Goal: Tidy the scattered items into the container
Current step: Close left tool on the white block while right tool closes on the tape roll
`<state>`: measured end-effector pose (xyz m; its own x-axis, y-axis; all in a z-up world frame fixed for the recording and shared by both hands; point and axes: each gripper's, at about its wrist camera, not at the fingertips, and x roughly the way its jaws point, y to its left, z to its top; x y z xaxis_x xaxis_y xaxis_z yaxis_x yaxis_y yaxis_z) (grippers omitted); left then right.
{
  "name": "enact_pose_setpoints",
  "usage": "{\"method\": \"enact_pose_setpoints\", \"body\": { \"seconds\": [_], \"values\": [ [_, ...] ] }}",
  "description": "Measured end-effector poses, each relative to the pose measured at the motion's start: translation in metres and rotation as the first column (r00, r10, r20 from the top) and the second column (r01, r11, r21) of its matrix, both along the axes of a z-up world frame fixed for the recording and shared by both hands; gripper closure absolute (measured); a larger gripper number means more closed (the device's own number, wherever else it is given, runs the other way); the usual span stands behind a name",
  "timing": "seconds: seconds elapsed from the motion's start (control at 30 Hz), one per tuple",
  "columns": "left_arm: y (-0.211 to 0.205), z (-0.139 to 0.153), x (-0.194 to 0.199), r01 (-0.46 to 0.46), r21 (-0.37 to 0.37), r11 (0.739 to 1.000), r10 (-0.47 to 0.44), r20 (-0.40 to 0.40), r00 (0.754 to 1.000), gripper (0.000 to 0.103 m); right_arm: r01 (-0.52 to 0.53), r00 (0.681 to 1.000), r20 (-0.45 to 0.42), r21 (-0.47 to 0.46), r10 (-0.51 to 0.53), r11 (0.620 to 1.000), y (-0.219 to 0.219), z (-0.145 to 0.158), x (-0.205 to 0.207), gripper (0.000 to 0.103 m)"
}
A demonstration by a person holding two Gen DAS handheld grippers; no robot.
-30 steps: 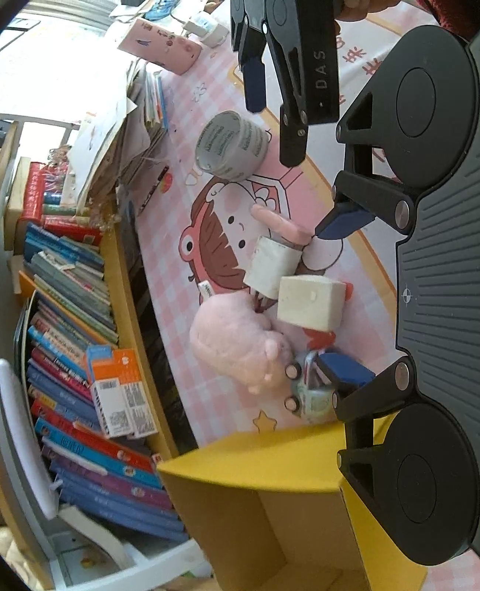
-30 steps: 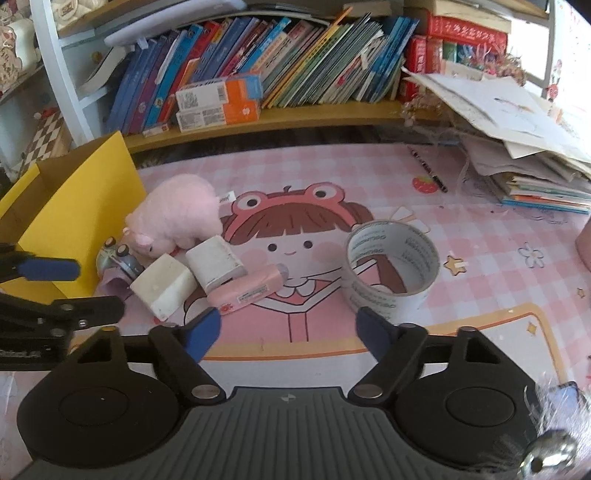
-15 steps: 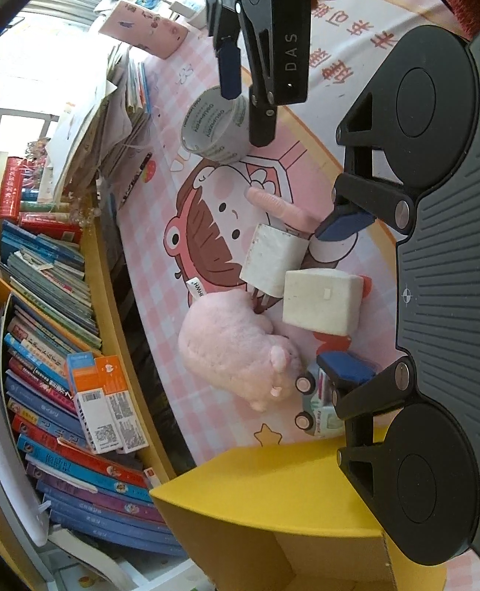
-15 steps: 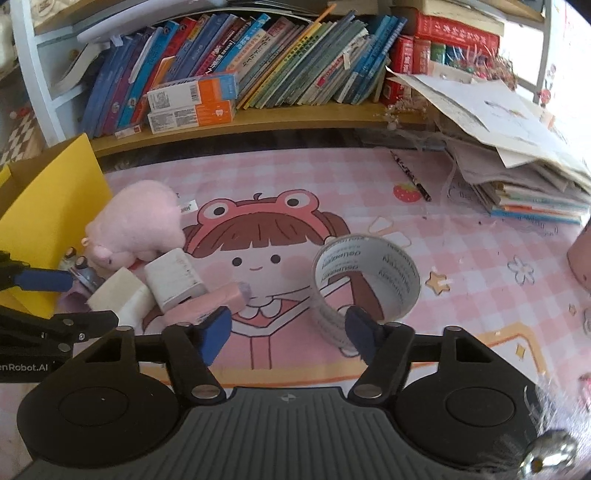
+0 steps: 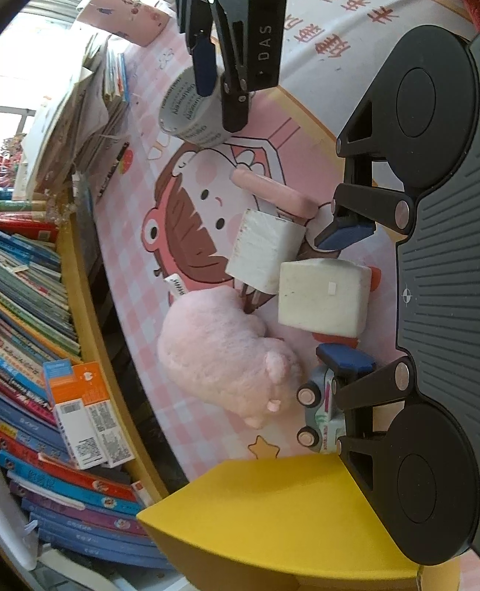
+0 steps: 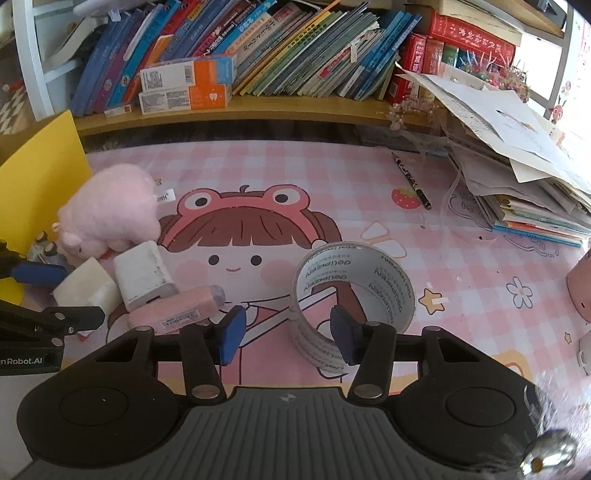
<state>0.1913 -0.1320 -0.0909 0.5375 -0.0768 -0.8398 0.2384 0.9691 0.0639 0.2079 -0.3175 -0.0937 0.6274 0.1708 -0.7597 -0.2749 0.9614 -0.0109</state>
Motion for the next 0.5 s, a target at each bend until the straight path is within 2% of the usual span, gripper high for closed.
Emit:
{"method": "enact_pose_setpoints", "body": {
  "seconds": [0.23, 0.5],
  "values": [
    [0.0, -0.009, 0.004, 0.008, 0.012, 1.0, -0.008, -0.013, 1.0, 0.048, -0.014, 1.0, -0.014, -0.024, 0.014, 1.0, 0.003, -0.006, 0.006, 0.058],
    [0.001, -0.011, 0.006, 0.011, -0.011, 1.0, -0.011, -0.019, 1.0, 0.061, -0.026, 0.999, -0.034, -0.041, 0.025, 0.999, 0.004, -0.01, 0.008, 0.075]
  ]
}}
